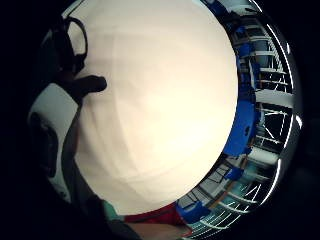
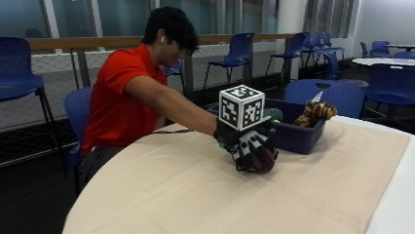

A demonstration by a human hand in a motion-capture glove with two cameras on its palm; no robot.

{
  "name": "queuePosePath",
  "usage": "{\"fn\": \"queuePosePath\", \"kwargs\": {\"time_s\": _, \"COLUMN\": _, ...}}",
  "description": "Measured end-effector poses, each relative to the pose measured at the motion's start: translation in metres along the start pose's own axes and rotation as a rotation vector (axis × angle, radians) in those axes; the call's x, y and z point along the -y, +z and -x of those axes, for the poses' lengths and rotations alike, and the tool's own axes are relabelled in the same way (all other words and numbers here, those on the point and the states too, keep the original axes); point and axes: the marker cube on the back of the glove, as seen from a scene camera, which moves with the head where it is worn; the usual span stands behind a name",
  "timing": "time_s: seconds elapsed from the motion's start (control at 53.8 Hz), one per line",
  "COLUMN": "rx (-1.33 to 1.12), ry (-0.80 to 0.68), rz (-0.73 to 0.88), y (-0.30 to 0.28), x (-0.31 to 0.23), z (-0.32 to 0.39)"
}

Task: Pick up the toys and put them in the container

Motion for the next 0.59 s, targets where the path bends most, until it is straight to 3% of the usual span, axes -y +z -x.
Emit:
{"fn": "queuePosePath", "kwargs": {"time_s": 0.149, "rx": -0.027, "ry": -0.054, "rz": 0.013, "y": -0.031, "x": -0.032, "z": -0.014}}
{"fn": "queuePosePath", "kwargs": {"time_s": 0.335, "rx": -0.081, "ry": -0.148, "rz": -0.085, "y": -0.111, "x": -0.064, "z": -0.013}}
{"fn": "queuePosePath", "kwargs": {"time_s": 0.595, "rx": 0.011, "ry": -0.298, "rz": -0.144, "y": -0.176, "x": -0.108, "z": 0.058}}
